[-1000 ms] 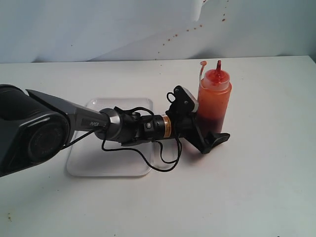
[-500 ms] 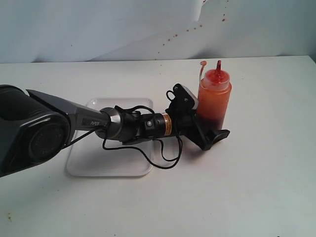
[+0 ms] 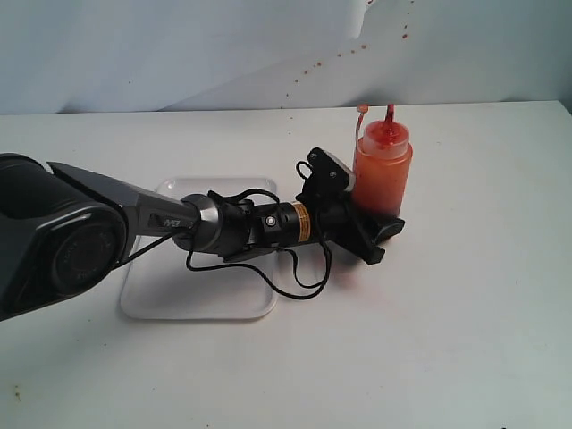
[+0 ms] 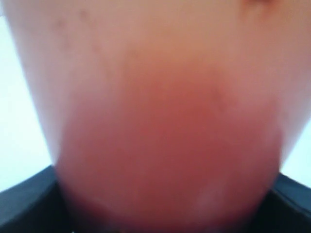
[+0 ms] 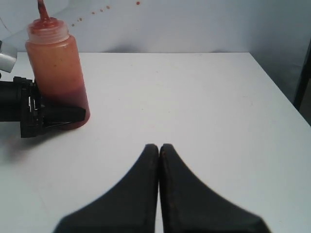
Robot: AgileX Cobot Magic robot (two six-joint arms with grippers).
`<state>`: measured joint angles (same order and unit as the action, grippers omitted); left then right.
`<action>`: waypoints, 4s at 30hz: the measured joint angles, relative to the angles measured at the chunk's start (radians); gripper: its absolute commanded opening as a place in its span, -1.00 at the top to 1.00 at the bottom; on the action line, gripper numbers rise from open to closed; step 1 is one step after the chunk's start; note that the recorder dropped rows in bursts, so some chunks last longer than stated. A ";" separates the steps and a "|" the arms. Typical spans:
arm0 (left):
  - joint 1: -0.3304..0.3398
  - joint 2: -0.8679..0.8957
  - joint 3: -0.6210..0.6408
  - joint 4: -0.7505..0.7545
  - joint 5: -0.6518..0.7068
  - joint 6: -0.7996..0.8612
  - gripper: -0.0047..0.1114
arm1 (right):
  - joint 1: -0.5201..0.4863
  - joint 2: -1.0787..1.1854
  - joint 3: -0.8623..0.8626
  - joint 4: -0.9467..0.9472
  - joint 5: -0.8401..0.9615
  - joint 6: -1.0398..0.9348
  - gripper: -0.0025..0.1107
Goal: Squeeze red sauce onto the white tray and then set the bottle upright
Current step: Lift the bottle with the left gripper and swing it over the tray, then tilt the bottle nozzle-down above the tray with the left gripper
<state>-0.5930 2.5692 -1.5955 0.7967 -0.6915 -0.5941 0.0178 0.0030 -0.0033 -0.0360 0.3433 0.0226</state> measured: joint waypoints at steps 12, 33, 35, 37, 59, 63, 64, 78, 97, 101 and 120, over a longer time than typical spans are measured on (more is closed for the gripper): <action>0.000 -0.072 0.007 0.242 0.109 -0.066 0.92 | 0.000 0.000 0.000 0.000 0.000 0.000 0.96; 0.095 -0.592 0.511 0.469 0.037 -0.248 0.92 | 0.000 0.000 0.000 0.000 0.000 0.000 0.96; 0.134 -0.655 0.595 0.470 -0.040 -0.244 0.92 | 0.000 0.000 0.000 0.000 0.000 0.000 0.96; 0.179 -0.711 0.670 0.470 -0.138 -0.208 0.92 | 0.000 0.000 0.000 0.000 0.000 0.000 0.96; 0.285 -0.817 0.759 0.559 -0.156 -0.100 0.92 | 0.000 0.000 0.000 -0.004 0.000 0.000 0.96; 0.287 -0.817 0.759 0.559 -0.140 -0.083 0.92 | 0.000 0.000 0.000 0.069 -0.059 -0.004 0.96; 0.287 -0.817 0.759 0.559 -0.140 -0.083 0.92 | 0.000 0.000 0.000 0.123 -0.094 -0.004 0.96; 0.287 -0.817 0.759 0.559 -0.090 -0.052 0.92 | 0.000 0.000 0.000 0.301 -0.302 -0.004 0.96; 0.287 -0.817 0.759 0.549 0.008 0.021 0.92 | 0.000 0.114 0.000 -0.021 -0.712 0.499 0.96; 0.287 -0.817 0.760 0.547 0.008 0.021 0.92 | 0.000 0.288 -0.026 -0.398 -1.044 0.675 0.96; 0.287 -0.817 0.760 0.495 0.008 0.089 0.92 | 0.000 0.978 -0.402 -0.654 -1.073 0.775 0.96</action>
<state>-0.3065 1.7524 -0.8357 1.2917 -0.6833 -0.5046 0.0178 0.9811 -0.4053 -0.6898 -0.7294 0.7973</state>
